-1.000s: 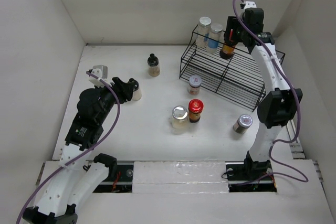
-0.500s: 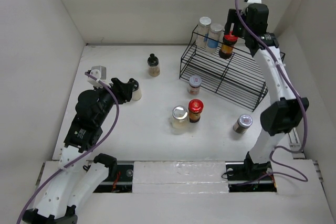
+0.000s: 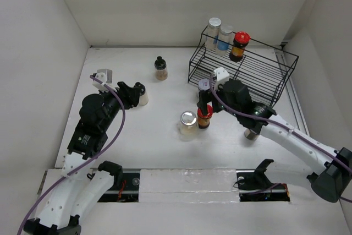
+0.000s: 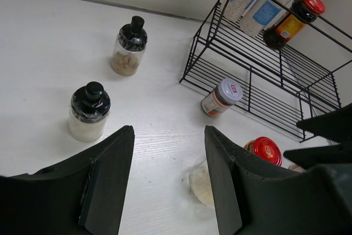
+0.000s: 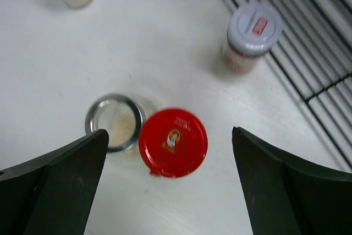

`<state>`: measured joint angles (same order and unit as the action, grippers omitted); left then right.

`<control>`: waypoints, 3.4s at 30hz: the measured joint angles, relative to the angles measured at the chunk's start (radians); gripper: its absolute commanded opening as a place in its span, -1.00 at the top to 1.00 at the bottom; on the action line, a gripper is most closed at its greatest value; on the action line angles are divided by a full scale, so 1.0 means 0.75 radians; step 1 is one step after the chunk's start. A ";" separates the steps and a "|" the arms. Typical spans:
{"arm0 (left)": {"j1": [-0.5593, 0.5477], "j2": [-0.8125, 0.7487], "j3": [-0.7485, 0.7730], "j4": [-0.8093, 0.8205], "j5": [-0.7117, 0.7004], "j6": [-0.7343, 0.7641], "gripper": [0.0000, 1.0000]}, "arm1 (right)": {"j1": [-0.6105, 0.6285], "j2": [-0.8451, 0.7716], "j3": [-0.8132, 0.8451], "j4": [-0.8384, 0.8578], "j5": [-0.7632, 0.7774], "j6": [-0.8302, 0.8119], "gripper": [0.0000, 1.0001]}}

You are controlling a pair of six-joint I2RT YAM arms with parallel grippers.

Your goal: Organize the condiment bottles

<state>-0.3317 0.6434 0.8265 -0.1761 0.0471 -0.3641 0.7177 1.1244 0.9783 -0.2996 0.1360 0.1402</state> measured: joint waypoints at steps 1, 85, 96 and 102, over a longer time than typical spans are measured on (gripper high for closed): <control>0.000 0.001 0.000 0.000 0.001 0.000 0.00 | 0.013 -0.003 -0.024 -0.032 0.005 0.015 -0.99; 0.000 0.001 0.000 0.000 0.032 0.000 0.00 | -0.983 0.875 1.139 -0.284 -0.194 -0.038 -0.81; 0.000 0.001 0.000 0.000 0.031 0.000 0.00 | -0.899 0.446 0.803 0.026 -0.151 0.012 0.89; 0.000 0.005 0.000 0.000 0.031 0.000 0.07 | -0.390 0.030 0.168 0.369 -0.213 0.075 -0.41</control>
<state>-0.3317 0.6472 0.8265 -0.1761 0.0704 -0.3641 0.4255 1.1469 1.1042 -0.0231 -0.0238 0.1967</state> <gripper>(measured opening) 0.479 0.309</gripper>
